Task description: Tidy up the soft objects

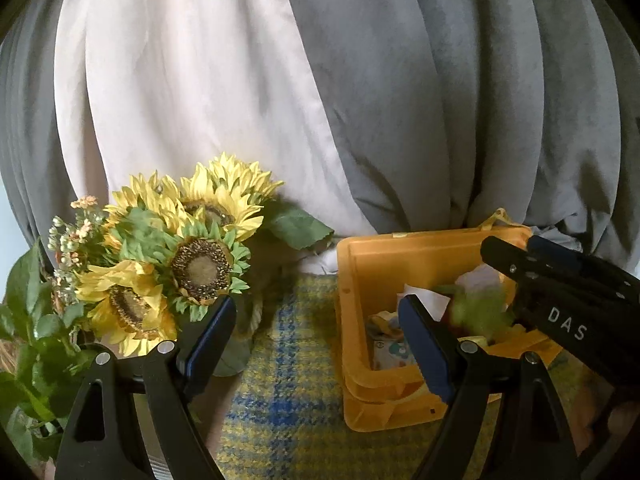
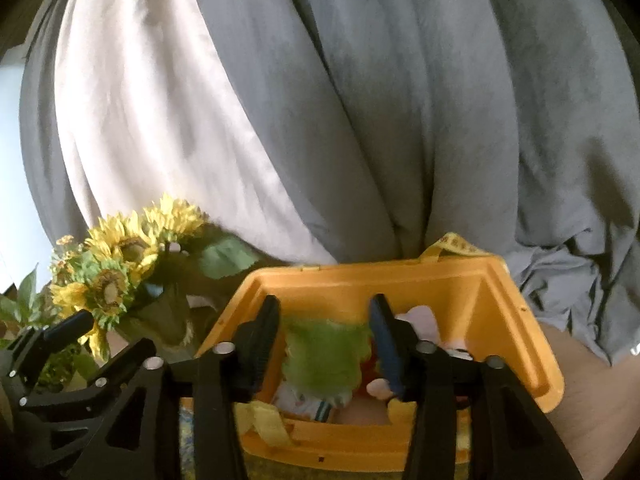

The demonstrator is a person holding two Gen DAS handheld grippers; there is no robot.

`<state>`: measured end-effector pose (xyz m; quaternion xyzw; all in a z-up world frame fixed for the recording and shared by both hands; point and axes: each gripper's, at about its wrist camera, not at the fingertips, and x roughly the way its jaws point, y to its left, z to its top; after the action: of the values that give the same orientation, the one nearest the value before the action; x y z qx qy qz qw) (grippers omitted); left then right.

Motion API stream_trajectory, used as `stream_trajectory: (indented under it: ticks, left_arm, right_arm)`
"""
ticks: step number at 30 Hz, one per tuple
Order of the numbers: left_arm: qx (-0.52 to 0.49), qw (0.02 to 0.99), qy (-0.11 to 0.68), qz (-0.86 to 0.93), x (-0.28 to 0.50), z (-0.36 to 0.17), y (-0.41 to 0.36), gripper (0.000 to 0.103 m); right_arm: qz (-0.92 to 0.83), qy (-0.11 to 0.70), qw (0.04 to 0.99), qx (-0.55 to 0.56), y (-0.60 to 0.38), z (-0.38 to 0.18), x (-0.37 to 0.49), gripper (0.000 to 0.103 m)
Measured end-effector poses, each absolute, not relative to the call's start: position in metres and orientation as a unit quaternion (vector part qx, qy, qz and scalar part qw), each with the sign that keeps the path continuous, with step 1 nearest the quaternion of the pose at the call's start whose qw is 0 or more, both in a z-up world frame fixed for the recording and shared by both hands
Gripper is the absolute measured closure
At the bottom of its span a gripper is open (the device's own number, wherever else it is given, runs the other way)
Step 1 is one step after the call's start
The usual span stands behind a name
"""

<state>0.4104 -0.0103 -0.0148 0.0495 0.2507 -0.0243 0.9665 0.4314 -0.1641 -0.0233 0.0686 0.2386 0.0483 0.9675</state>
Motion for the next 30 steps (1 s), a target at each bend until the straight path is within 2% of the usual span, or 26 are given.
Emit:
stream_trajectory:
  ticks: [1,8,19,30]
  left_arm:
    - [0.05,0.966,0.251,-0.023,0.412,-0.016,-0.01,0.02]
    - [0.047,0.966,0.253,-0.024,0.409,-0.018,-0.011,0.02]
    - [0.046,0.974,0.221,-0.012,0.356,0.003,-0.01,0.006]
    - [0.041,0.98,0.196,-0.004,0.28,0.025,0.007,0.0]
  right_arm:
    - [0.043,0.239,0.968,0.065,-0.164,-0.025,0.434,0.04]
    - [0.025,0.239,0.969,0.055,-0.168,-0.024,0.428,0.036]
    - [-0.011,0.237,0.97,0.053,-0.171,-0.011,0.367,0.028]
    - [-0.052,0.219,0.973,0.049,-0.163,0.01,0.292,0.016]
